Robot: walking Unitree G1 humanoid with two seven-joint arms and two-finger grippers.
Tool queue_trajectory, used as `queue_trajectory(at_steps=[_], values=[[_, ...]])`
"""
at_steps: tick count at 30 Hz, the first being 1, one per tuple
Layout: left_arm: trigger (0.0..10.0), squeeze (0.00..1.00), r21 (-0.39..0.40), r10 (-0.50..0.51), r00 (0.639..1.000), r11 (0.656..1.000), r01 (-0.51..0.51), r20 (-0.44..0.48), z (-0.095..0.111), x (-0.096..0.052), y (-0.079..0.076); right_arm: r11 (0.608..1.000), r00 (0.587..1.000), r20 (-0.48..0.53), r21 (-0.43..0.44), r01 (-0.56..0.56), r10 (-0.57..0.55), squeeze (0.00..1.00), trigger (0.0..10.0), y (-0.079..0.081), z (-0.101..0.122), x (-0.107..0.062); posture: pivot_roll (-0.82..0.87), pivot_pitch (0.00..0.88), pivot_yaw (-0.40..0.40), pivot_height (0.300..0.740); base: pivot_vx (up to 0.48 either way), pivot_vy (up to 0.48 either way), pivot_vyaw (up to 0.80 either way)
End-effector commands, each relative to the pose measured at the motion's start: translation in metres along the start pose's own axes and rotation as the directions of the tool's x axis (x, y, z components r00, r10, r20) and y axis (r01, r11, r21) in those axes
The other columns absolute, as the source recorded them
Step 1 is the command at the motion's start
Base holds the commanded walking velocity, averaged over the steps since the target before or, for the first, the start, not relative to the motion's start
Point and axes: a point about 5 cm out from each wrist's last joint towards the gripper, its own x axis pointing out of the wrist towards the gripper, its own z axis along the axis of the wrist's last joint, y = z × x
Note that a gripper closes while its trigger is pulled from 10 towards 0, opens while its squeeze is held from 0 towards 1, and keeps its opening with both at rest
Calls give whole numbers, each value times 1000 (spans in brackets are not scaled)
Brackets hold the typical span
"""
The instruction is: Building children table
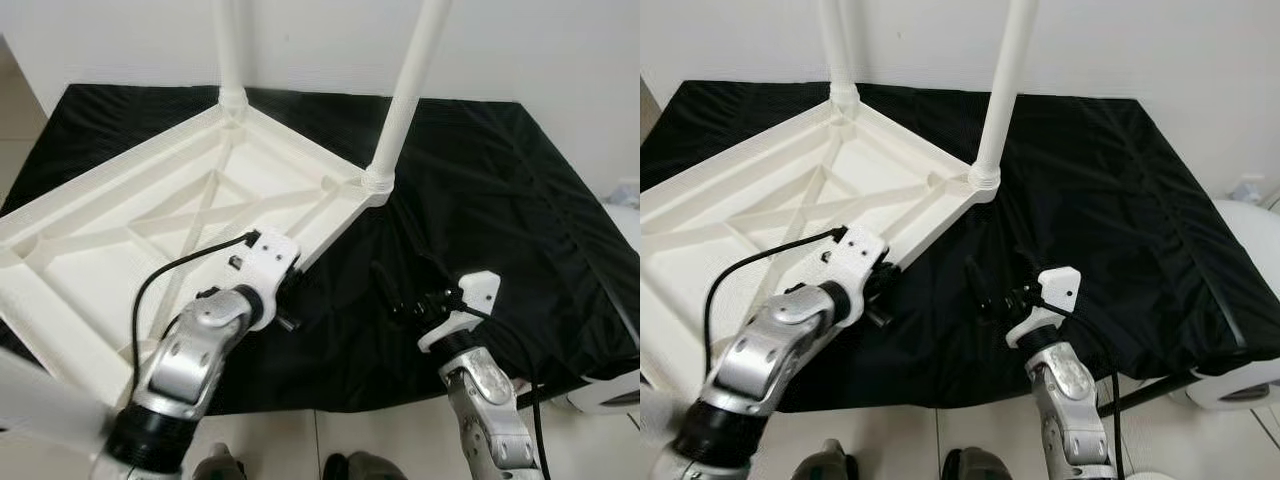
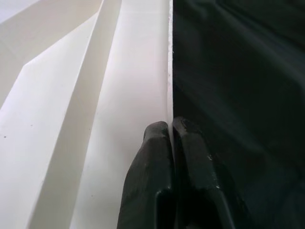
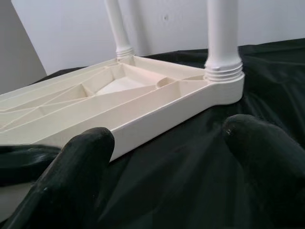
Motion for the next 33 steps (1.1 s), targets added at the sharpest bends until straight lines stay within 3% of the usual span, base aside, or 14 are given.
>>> queue_trajectory(at_steps=[1, 10, 22, 23, 26, 27, 30, 31, 33], values=[[10000, 0, 28, -24, 998, 999, 23, 51, 18, 10, -11, 1000, 1000, -9, -11, 6, -6, 0, 10000, 0, -1, 0, -22, 50, -55, 740, 0, 0, 0], [10000, 0, 21, 61, 997, 998, -62, 44, 42, 43, -12, 1000, 1000, -3, -1, 14, -14, 0, 10000, 2, -1, 4, -20, 54, -48, 740, 0, 0, 0], [10000, 0, -9, 159, 987, 987, -159, 17, 58, 66, -7, 1000, 1000, -6, 1, 29, -29, 0, 10000, 5, -2, 4, -26, 60, -34, 740, 0, 0, 0], [10000, 227, -18, 149, 989, 989, -148, 19, 58, 67, -7, 1000, 1000, -6, 1, 30, -30, 0, 10000, 5, -2, 4, -26, 60, -34, 740, 0, 0, 0], [10000, 227, -25, 139, 990, 990, -138, 23, 59, 68, -8, 1000, 999, -6, 0, 31, -31, 0, 10000, 5, -2, 4, -26, 60, -32, 740, 0, 0, 0], [10000, 1000, -27, 126, 992, 992, -125, 25, 60, 69, -9, 999, 999, -7, 0, 33, -33, 0, 10000, 5, -2, 4, -26, 59, -31, 740, 0, 0, 0], [10000, 1000, -3, 105, 994, 994, -105, 30, 61, 69, -10, 999, 999, -10, -5, 38, -38, 0, 10000, 5, -3, 3, -25, 58, -30, 740, 0, 0, 0], [10000, 0, 6, 86, 996, 996, -86, 39, 61, 68, -11, 999, 999, -11, -6, 39, -39, 0, 10000, 5, -3, 3, -26, 57, -30, 740, 0, 0, 0], [10000, 0, 13, 63, 997, 998, -64, 49, 63, 67, -12, 999, 999, -11, -8, 40, -40, 0, 10000, 5, -4, 4, -26, 57, -30, 740, 0, 0, 0]])
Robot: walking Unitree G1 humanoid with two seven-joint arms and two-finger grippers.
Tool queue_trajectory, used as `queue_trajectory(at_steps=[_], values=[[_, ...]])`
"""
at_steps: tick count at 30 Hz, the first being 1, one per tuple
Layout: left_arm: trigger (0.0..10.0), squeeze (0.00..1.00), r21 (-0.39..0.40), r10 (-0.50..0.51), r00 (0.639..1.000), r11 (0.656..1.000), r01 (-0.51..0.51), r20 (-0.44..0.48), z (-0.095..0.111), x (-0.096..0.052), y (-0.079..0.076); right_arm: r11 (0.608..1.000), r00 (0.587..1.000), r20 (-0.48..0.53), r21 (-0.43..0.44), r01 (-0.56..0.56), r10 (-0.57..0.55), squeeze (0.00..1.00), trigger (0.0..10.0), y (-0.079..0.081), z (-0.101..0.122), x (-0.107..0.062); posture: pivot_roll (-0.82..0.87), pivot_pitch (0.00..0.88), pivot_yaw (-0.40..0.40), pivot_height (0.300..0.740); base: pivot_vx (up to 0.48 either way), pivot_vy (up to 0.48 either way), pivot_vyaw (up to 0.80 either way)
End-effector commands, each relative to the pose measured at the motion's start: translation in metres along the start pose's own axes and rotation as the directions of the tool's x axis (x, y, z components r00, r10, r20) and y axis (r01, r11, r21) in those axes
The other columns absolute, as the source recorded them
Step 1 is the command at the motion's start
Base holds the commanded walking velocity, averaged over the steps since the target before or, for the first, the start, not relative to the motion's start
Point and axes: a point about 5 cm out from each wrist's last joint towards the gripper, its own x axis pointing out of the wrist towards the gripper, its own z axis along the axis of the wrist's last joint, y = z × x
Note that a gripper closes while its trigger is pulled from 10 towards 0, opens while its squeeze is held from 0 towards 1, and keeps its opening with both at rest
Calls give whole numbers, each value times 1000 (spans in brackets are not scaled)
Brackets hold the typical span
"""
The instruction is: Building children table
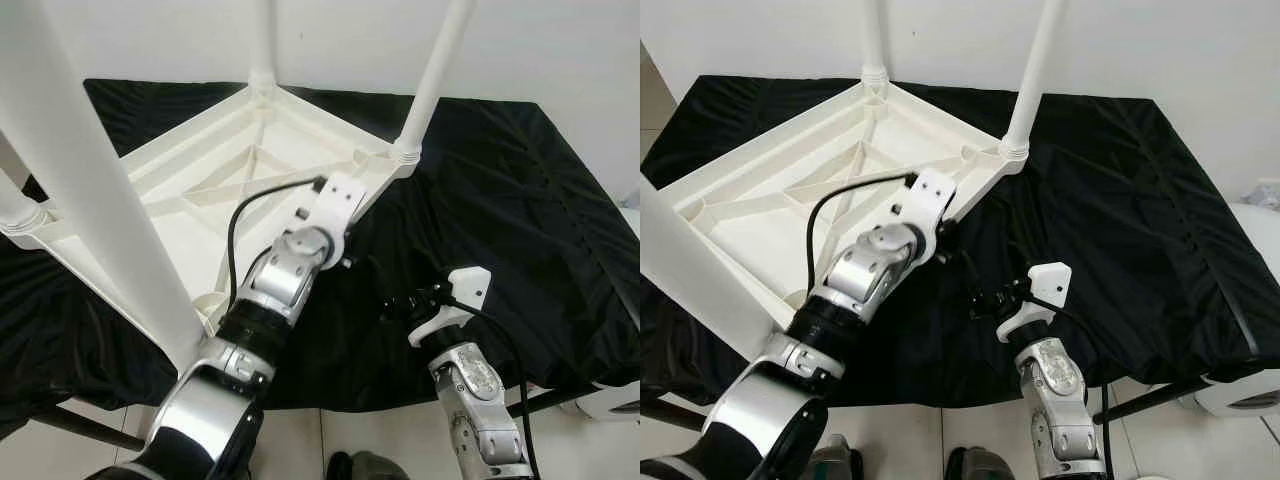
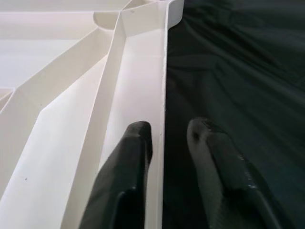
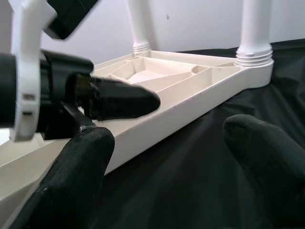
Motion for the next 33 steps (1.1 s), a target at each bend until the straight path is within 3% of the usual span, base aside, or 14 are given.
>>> queue_trajectory(at_steps=[1, 9, 13, 19, 25, 33], values=[[10000, 0, 14, -28, 1000, 1000, 28, 3, 0, 0, -3, 1000, 1000, -19, -4, 12, -12, 0, 10000, -2, -4, -2, -26, 57, -30, 740, 0, 0, 0], [10000, 0, 60, -93, 993, 994, 89, 72, 8, -11, -5, 1000, 1000, -21, -9, 16, -16, 0, 10000, -2, -4, -1, -19, 54, -32, 740, 0, 0, 0], [10000, 0, 161, -165, 983, 975, 151, 80, 1, -34, -3, 999, 999, -23, -23, 34, -34, 0, 10000, -4, -5, 0, -9, 54, -33, 740, 0, 0, 0], [10000, 0, 231, -250, 968, 942, 243, 0, -25, -67, 3, 998, 998, -28, -30, 53, -54, 0, 10000, -5, -7, 3, 3, 49, -36, 740, 0, 0, 0], [10000, 0, 250, -245, 968, 935, 251, -56, -40, -86, 10, 998, 998, -29, -31, 48, -49, 0, 10000, -4, -8, 5, 13, 47, -40, 740, 0, 0, 0], [10000, 0, 230, -254, 965, 938, 260, -57, -37, -106, 15, 998, 999, -26, -38, 44, -45, 0, 10000, -4, -7, 7, 15, 49, -41, 740, 0, 0, 0]])
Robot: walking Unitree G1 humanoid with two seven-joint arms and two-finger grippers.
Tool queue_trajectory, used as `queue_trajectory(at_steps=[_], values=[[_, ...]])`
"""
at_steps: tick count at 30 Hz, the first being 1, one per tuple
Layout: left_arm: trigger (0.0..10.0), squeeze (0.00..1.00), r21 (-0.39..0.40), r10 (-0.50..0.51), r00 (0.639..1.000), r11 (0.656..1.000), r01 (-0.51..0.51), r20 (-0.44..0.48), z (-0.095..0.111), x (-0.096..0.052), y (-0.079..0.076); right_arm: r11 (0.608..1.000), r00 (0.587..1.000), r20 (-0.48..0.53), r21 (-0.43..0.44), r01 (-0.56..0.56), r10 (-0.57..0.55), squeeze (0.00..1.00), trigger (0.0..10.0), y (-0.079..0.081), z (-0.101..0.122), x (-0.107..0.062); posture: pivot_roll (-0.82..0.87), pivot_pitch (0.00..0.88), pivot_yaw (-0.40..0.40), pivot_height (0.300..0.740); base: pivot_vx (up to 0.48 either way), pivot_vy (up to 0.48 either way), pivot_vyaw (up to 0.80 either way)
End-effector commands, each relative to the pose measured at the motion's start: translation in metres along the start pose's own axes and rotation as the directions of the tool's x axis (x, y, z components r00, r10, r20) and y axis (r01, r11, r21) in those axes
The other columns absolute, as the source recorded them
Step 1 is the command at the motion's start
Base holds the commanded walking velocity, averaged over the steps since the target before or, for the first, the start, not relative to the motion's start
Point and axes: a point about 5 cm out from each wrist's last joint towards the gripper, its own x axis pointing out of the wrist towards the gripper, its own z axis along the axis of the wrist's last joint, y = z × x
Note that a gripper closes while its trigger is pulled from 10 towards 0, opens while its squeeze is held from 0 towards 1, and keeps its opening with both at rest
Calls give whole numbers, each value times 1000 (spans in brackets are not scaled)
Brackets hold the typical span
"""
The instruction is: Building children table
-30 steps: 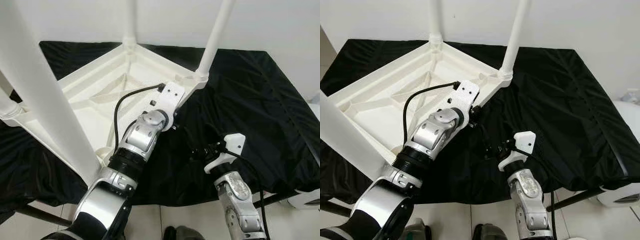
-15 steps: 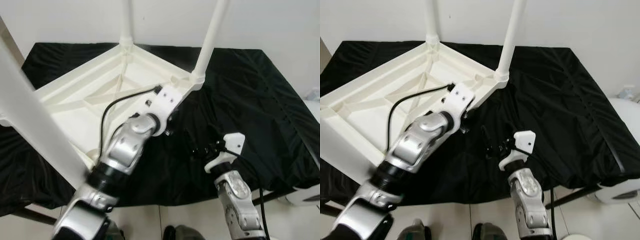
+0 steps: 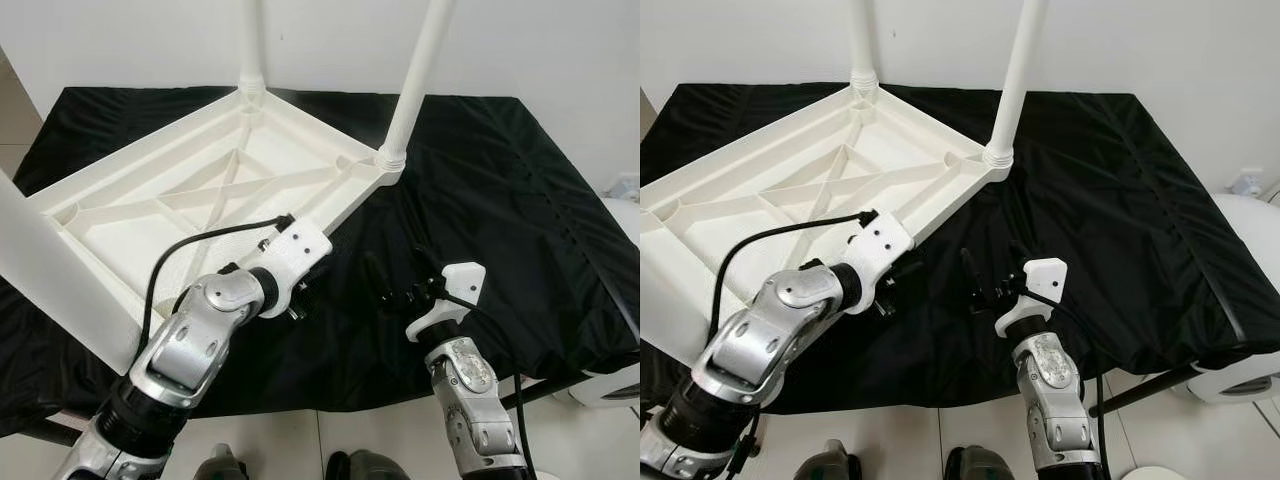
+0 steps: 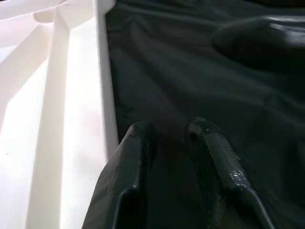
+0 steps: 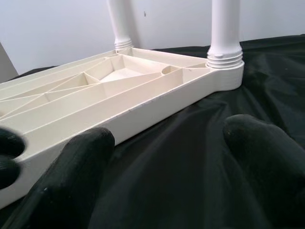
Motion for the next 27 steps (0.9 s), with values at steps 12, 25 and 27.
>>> queue_trajectory(at_steps=[12, 25, 27], values=[[10000, 0, -15, 37, 981, 999, -40, -192, -30, -25, 2, 1000, 1000, -4, -15, -6, 6, 0, 10000, -2, -1, 1, 21, 54, -54, 740, 0, 0, 0], [10000, 0, -27, 164, 959, 984, -174, -231, -31, -25, 12, 1000, 1000, 5, -14, -12, 12, 0, 10000, -1, 0, 5, 21, 54, -63, 740, 0, 0, 0], [10000, 0, -27, 164, 959, 984, -174, -231, -31, -25, 12, 1000, 1000, 5, -14, -12, 12, 0, 10000, -1, 0, 5, 21, 54, -63, 740, 0, 0, 0]])
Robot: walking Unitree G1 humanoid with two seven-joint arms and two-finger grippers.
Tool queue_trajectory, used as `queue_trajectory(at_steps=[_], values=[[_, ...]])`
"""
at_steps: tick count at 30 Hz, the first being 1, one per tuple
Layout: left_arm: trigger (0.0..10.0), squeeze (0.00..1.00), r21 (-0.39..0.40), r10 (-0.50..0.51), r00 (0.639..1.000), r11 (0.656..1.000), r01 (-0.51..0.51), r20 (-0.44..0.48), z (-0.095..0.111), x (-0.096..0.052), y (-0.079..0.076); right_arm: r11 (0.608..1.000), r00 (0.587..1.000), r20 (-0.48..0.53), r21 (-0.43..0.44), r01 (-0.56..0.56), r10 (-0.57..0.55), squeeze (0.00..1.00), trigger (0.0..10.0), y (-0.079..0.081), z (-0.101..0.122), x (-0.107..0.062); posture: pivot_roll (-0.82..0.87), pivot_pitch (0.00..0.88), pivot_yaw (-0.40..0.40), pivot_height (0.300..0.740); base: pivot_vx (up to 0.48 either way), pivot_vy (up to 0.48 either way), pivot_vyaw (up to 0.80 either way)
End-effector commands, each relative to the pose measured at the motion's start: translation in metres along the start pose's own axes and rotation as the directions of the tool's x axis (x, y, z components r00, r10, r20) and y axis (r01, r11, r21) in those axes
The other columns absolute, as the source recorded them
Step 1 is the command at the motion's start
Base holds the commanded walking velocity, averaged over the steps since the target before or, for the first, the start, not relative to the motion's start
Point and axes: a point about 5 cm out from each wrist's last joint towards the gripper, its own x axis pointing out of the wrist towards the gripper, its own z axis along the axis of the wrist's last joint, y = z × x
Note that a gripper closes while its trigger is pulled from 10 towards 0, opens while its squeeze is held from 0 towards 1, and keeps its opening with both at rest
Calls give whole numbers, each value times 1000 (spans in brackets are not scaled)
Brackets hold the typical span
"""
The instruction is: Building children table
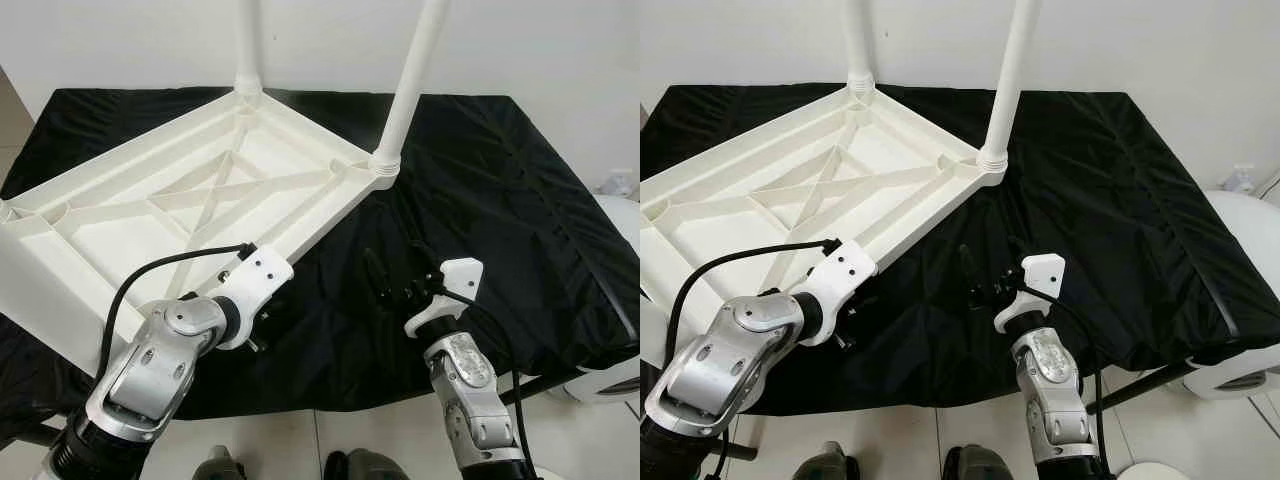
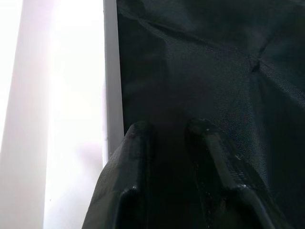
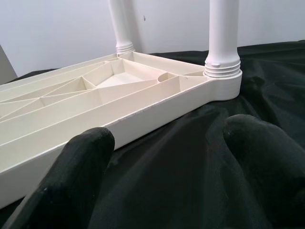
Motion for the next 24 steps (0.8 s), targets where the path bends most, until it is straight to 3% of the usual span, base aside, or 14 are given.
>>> queue_trajectory(at_steps=[1, 11, 24], values=[[10000, 0, 30, 125, 991, 992, -126, 38, 10, -11, 8, 1000, 1000, -6, -6, -4, 4, 0, 10000, -1, -2, 0, 17, 55, -63, 740, 0, 0, 0], [10000, 0, 68, 67, 991, 995, -75, 114, 26, -32, 8, 1000, 1000, -7, -4, -12, 12, 0, 10000, -1, -2, 0, 25, 58, -71, 740, 0, 0, 0], [10000, 0, 187, 132, 986, 976, -112, -101, -2, -36, 13, 1000, 1000, -8, -1, -15, 15, 0, 10000, 1, -2, 0, 24, 60, -67, 740, 0, 0, 0]])
